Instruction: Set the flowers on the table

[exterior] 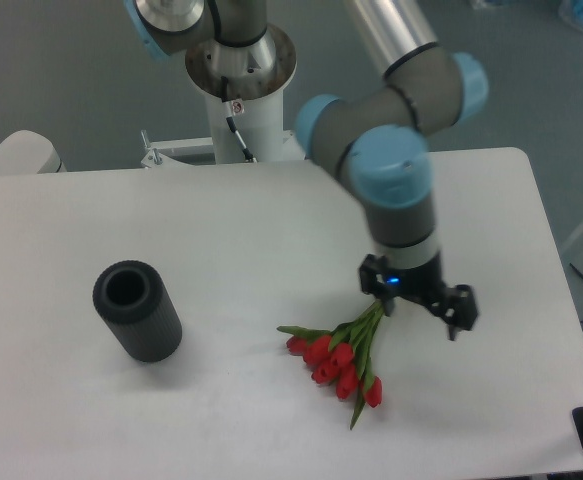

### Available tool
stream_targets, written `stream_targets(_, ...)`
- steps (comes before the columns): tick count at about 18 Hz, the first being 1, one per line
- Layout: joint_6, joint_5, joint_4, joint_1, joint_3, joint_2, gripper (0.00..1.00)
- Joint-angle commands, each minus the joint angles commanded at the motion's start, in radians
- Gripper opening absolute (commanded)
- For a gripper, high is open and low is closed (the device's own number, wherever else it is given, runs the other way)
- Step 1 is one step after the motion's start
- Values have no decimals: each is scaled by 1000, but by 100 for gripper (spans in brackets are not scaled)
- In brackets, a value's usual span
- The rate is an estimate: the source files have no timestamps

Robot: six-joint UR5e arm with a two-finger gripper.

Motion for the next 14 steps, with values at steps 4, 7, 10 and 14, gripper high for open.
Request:
stream_targets(4, 160, -80, -101, 75, 69, 0, 100)
stream_targets(7, 266, -111, -153, 111, 88, 9, 100)
stream_targets(10, 347, -111, -166, 140, 77, 24, 100)
stream_targets(14, 477, -111, -238, 181, 94, 32, 100)
